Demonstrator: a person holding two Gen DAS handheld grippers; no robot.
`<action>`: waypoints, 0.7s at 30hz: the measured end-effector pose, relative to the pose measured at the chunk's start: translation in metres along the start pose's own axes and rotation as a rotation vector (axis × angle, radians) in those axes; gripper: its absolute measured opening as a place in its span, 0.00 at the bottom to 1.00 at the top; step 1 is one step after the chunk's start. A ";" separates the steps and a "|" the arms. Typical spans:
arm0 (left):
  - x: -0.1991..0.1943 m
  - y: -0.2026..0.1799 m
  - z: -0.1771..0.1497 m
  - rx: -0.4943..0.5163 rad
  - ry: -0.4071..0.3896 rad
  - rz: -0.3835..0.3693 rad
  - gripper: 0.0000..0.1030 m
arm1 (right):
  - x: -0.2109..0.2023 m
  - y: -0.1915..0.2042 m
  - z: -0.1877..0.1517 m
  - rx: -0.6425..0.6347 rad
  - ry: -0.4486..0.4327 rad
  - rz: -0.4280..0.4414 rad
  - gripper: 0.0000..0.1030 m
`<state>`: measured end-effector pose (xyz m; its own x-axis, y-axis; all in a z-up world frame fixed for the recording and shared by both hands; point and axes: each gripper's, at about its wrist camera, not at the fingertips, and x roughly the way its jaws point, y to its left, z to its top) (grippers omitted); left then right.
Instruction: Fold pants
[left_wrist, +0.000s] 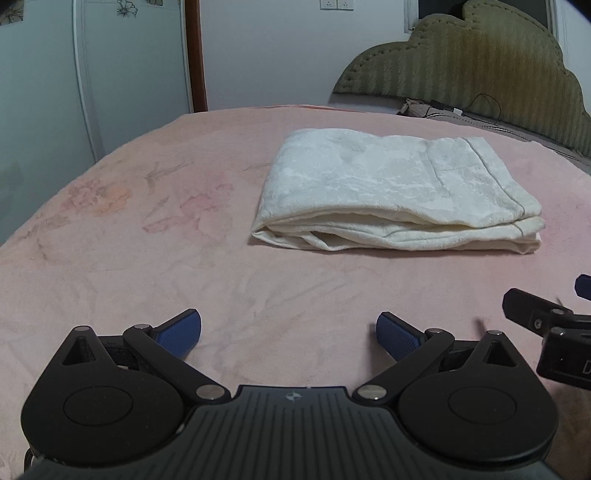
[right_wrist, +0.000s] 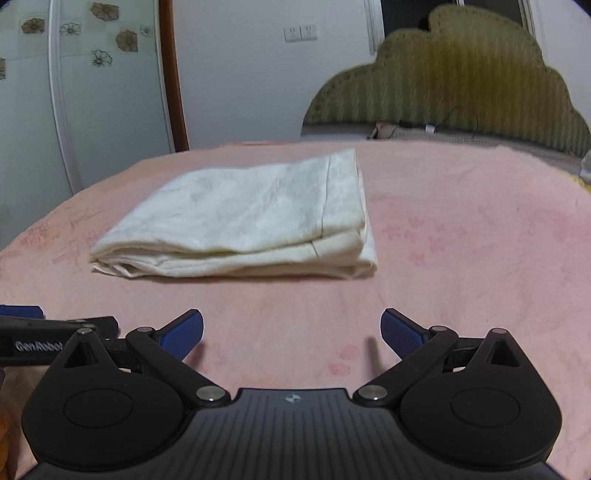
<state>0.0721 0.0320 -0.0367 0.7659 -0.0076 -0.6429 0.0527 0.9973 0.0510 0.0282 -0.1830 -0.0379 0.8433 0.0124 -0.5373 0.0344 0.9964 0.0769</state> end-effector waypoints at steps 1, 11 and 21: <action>0.000 0.001 -0.001 -0.003 0.003 -0.002 1.00 | 0.001 0.001 -0.001 -0.009 0.008 0.006 1.00; 0.001 0.012 -0.002 -0.040 0.031 0.028 1.00 | 0.007 -0.009 -0.011 0.007 0.108 0.033 1.00; 0.003 0.014 -0.002 -0.051 0.052 0.015 1.00 | 0.010 -0.004 -0.012 -0.010 0.124 0.013 1.00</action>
<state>0.0737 0.0457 -0.0398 0.7321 0.0095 -0.6812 0.0083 0.9997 0.0228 0.0301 -0.1853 -0.0539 0.7708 0.0345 -0.6362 0.0183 0.9969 0.0763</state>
